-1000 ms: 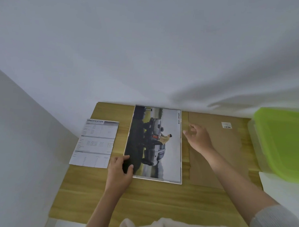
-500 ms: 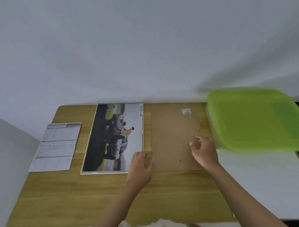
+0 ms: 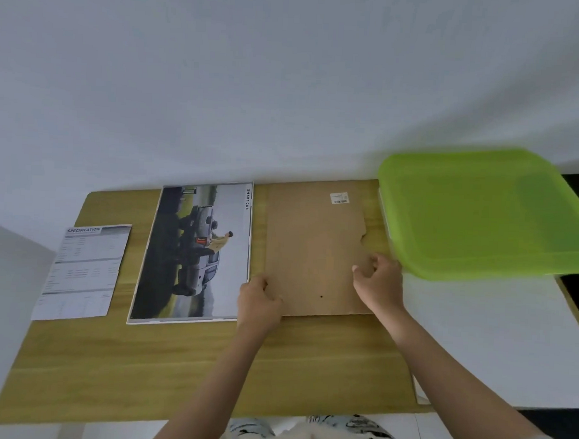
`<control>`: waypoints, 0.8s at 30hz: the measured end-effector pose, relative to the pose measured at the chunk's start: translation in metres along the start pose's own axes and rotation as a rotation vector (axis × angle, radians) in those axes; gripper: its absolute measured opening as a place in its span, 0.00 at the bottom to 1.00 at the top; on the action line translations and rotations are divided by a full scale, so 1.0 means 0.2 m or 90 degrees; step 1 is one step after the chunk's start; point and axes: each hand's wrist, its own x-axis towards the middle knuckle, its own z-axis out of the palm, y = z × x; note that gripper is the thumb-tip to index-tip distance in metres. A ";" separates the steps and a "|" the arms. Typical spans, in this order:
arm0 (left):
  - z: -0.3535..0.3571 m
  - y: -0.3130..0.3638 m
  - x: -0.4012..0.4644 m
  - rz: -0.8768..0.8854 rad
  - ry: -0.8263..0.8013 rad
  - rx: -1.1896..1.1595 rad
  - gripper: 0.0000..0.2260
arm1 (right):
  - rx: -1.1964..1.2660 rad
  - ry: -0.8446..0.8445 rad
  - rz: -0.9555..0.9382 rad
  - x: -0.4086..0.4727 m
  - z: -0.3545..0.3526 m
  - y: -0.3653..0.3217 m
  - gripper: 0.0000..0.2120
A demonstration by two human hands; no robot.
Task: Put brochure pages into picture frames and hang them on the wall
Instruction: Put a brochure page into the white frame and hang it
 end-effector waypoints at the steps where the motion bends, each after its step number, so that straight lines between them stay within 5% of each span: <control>1: -0.01 0.00 0.01 0.001 -0.001 -0.007 0.23 | 0.010 0.025 0.001 -0.01 0.00 0.00 0.23; 13: -0.37 -0.15 0.02 0.093 -0.008 -0.132 0.22 | 0.145 0.141 0.041 -0.25 0.15 -0.23 0.19; 24: -0.90 -0.61 0.11 0.066 0.027 -0.184 0.23 | 0.150 0.067 -0.016 -0.52 0.61 -0.65 0.20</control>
